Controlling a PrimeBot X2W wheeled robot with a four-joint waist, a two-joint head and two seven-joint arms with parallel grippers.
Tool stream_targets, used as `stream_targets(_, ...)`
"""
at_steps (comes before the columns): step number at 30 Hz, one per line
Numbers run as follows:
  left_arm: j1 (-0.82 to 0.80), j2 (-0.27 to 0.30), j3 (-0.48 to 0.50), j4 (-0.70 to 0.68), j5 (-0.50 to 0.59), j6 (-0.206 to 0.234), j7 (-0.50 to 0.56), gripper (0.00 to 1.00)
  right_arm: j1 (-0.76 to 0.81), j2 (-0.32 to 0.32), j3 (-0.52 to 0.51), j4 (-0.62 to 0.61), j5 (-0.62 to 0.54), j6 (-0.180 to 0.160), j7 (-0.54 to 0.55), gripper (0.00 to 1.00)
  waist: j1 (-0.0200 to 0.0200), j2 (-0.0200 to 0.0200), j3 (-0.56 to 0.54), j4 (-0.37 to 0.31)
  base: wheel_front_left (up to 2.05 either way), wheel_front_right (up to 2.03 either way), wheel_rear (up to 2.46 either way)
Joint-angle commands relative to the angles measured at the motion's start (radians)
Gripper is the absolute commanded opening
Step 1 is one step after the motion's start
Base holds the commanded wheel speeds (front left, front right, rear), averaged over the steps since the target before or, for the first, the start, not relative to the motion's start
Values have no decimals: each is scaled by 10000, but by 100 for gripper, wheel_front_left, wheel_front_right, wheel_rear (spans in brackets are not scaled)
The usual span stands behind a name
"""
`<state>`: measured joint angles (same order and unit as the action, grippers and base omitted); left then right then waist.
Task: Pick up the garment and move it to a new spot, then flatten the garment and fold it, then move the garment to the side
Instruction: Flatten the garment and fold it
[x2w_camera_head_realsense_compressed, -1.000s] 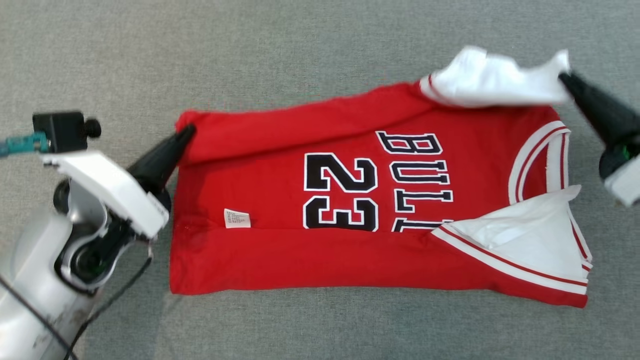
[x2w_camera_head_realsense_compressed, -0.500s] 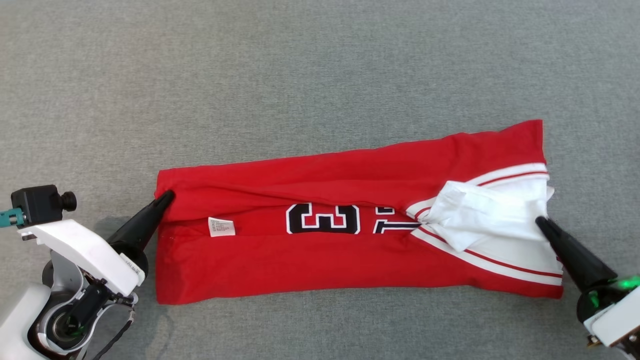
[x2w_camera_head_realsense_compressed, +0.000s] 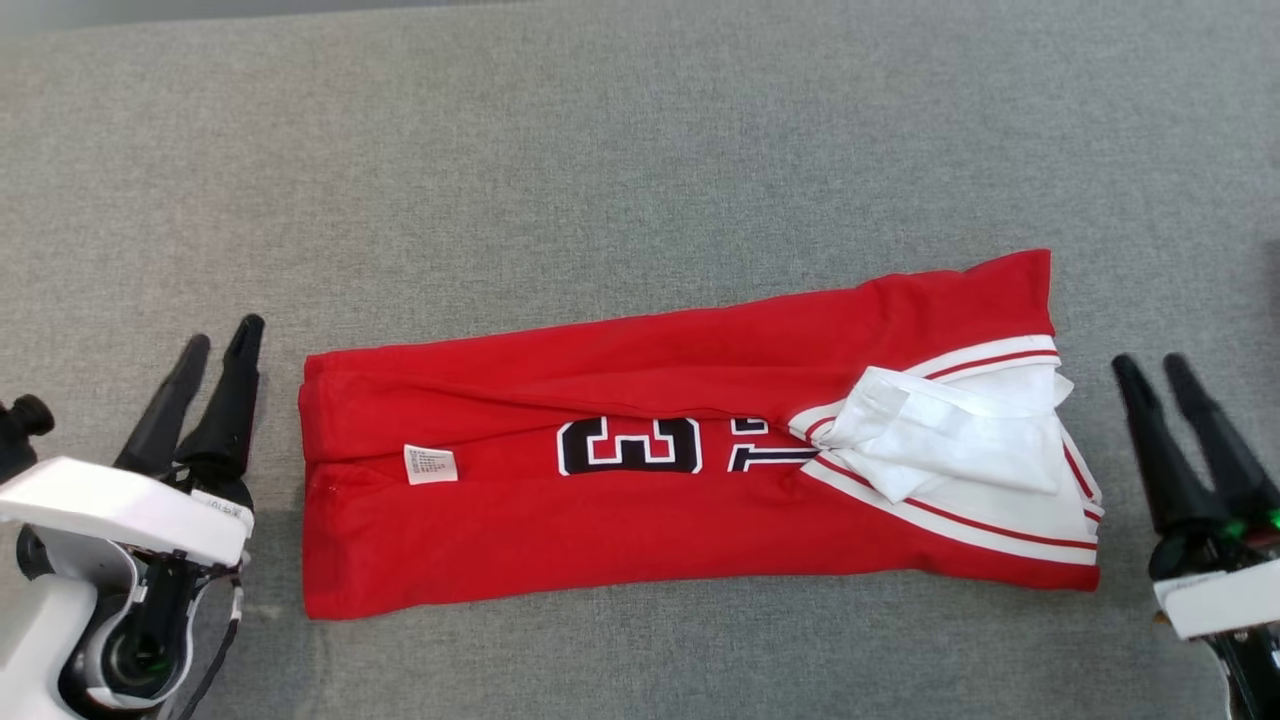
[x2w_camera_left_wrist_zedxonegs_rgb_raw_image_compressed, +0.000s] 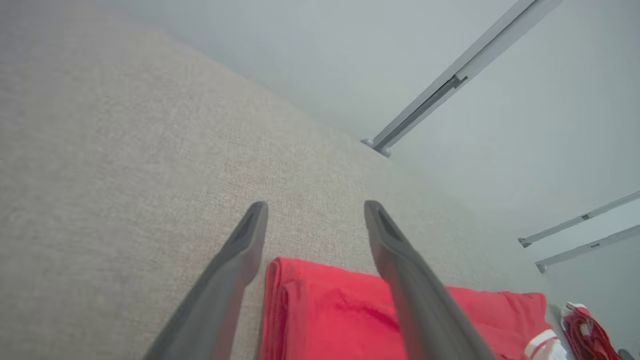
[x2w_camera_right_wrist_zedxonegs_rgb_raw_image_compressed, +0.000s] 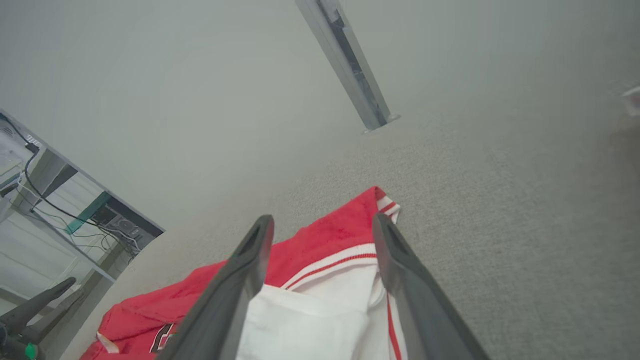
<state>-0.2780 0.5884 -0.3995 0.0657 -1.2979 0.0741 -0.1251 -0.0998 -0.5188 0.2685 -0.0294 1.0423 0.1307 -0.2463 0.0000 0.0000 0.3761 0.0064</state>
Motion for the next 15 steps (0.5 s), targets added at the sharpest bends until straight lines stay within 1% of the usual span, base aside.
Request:
stream_targets(1, 72, -17, 80, -154, 299, 187, -371, 100, -1, 300, -407, -21, -482, 1, -84, 100, 0, 0, -99, 28, 0, 0, 0)
stream_targets(3, 94, -175, 276, -465, 698, 410, -913, 100, -70, 915, -952, -137, -1277, 2, -114, 100, 0, 0, -204, 75, 0, 0, 0)
stream_targets(5, 87, -234, 455, -779, 1391, 792, -1203, 100, -75, 1424, -1450, -127, -2033, 2, 11, 100, 0, 0, -314, 135, 0, 0, 0)
stream_targets(6, 99, -385, 522, -996, 1691, 937, -1279, 100, -105, 1692, -1678, -196, -2383, 2, 105, 100, 0, 0, -363, 179, 0, 0, 0)
stream_targets(7, 102, -455, 632, -1159, 2120, 1129, -1340, 100, -136, 2008, -1892, -275, -2611, 2, 206, 100, 0, 0, -420, 231, 0, 0, 0)
stream_targets(9, 201, -626, 926, -1468, 2962, 1486, -1380, 100, -174, 2378, -2293, -428, -3399, 2, 433, 100, 0, 0, -525, 283, 0, 0, 0)
stream_targets(10, 209, -758, 1154, -1676, 3587, 1689, -1385, 100, -179, 2613, -2481, -491, -3652, 1, 534, 100, 0, 0, -563, 314, 0, 0, 0)
stream_targets(12, 439, -1153, 1423, -1996, 4454, 1854, -1381, 100, -206, 2923, -2731, -597, -4455, 2, 777, 100, 0, 0, -649, 355, 0, 0, 0)
stream_targets(13, 510, -1250, 1613, -2148, 5021, 1941, -1380, 100, -248, 3081, -2817, -683, -4735, 2, 868, 100, 0, 0, -696, 367, 0, 0, 0)
stream_targets(15, 796, -1502, 1762, -2277, 5746, 1945, -1381, 100, -249, 3195, -2882, -714, -5481, 2, 1077, 100, 0, 0, -802, 403, 0, 0, 0)
